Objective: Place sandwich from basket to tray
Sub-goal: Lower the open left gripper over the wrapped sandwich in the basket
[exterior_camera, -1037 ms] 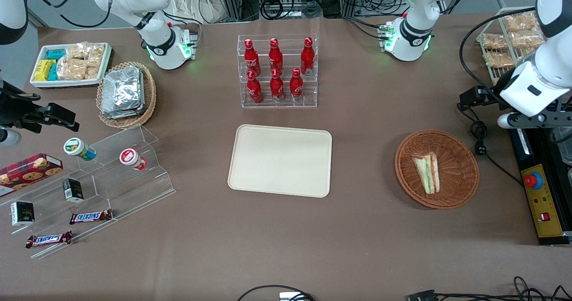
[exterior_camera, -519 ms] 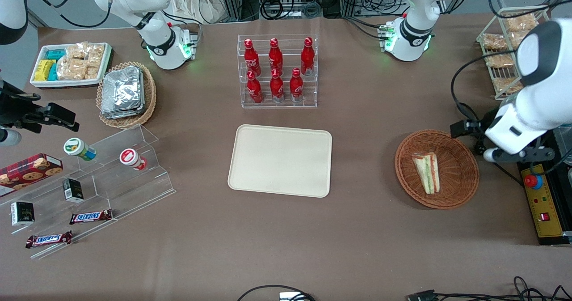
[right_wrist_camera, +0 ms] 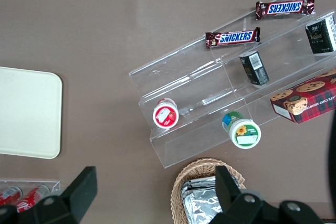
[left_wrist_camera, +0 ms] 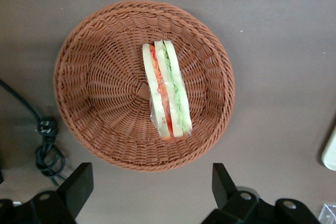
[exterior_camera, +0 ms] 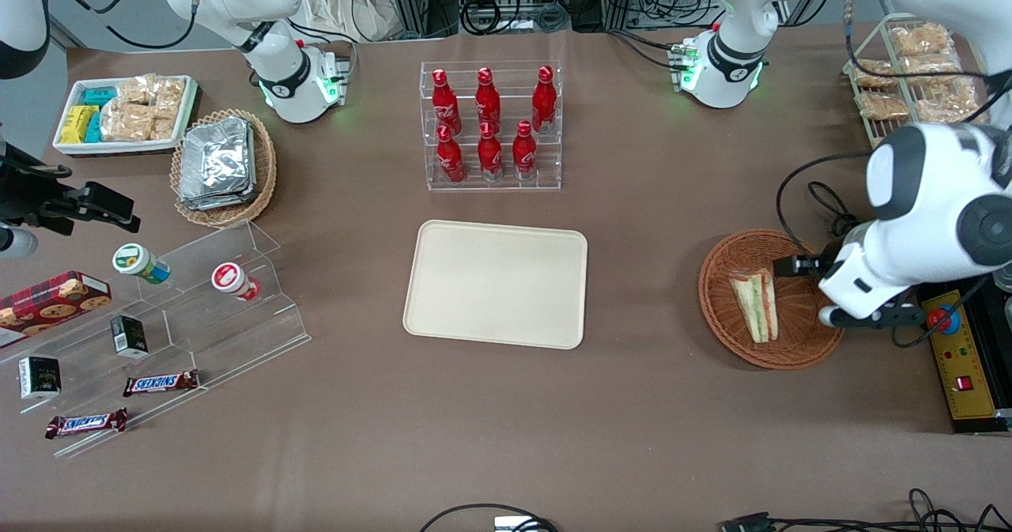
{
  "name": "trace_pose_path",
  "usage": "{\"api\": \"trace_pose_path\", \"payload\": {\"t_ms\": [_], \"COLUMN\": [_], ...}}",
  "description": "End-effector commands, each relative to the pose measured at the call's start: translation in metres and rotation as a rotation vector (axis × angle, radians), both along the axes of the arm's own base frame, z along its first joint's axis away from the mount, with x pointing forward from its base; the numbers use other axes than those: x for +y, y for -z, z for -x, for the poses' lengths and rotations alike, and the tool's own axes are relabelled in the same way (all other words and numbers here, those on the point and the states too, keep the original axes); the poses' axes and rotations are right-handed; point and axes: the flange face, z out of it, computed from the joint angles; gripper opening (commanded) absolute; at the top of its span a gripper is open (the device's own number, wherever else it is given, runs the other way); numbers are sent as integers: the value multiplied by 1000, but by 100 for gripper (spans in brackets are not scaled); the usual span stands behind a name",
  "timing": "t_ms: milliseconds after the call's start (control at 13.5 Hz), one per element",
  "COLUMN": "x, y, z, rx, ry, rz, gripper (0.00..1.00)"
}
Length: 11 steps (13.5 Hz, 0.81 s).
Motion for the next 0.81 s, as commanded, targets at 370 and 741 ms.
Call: {"api": "trace_pose_path", "payload": {"t_ms": [370,741], "x": [-6,-3], "y": [101,139], "z": [-22,-24], "rx": [19,26], "ry": [-83,-110], "rz": [-17,-13], "gripper": [100,100]}}
